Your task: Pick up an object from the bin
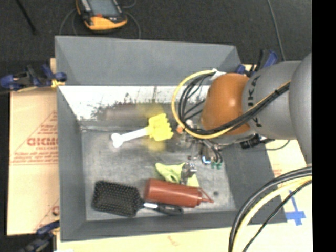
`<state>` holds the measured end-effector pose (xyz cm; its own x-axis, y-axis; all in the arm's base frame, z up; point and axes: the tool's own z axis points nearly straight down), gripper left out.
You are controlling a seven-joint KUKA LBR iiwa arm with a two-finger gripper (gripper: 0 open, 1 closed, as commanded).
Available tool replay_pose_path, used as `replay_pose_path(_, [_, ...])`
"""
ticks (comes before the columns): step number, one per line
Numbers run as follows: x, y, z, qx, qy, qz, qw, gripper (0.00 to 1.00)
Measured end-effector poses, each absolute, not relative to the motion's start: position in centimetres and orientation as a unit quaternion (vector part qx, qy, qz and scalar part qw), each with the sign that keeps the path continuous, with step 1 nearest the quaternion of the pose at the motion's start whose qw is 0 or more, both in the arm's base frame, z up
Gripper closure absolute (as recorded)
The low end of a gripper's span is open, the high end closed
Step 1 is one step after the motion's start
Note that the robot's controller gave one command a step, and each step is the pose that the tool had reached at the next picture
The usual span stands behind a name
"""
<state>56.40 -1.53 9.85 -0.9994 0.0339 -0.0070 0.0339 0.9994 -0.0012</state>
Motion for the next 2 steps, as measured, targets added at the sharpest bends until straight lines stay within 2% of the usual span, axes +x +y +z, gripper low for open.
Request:
replay_pose_path(1, [59.15,3.03,7.49,-0.124,0.992,-0.001,0.004,1.0])
replay_pose_path(2, [59.15,3.04,7.49,-0.125,0.992,-0.001,0.004,1.0])
